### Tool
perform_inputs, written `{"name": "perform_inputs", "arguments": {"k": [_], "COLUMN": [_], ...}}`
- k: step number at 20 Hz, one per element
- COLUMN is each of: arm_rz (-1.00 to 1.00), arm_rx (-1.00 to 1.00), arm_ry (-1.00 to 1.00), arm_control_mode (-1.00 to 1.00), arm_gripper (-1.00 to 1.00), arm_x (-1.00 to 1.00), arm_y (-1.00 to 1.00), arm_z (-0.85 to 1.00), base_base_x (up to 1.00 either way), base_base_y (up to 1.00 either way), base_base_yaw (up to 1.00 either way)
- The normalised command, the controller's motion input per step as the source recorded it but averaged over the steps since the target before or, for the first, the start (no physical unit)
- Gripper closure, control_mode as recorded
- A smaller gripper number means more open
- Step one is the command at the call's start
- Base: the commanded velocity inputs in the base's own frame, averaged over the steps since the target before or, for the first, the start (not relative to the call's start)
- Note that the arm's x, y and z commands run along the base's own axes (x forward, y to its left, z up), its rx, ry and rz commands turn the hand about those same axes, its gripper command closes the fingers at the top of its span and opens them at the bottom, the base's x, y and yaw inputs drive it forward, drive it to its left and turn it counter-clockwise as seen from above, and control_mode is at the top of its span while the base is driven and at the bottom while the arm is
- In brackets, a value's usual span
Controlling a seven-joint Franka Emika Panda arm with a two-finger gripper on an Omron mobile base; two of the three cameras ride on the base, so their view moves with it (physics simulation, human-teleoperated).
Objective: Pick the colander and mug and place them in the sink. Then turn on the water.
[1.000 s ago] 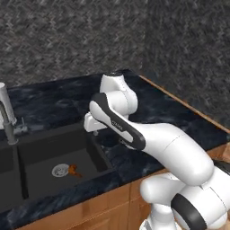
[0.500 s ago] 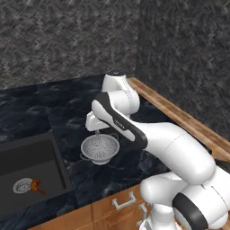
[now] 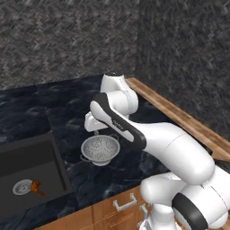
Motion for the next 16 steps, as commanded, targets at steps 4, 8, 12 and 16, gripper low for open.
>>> {"name": "perform_inputs", "arguments": {"k": [4, 8, 12, 16], "arm_rz": [0.0, 0.0, 0.0, 0.0], "arm_rx": [0.0, 0.0, 0.0, 0.0], "arm_ry": [0.0, 0.0, 0.0, 0.0], "arm_control_mode": [1.0, 1.0, 1.0, 1.0], "arm_gripper": [-1.0, -1.0, -1.0, -1.0], "arm_x": [0.0, 0.0, 0.0, 0.0], "arm_y": [0.0, 0.0, 0.0, 0.0], "arm_z": [0.0, 0.0, 0.0, 0.0], "base_base_x": [0.57, 0.34, 0.53, 0.6], "base_base_y": [0.08, 0.24, 0.2, 0.1], "base_base_yaw": [-0.31, -0.43, -0.31, -0.25]}}
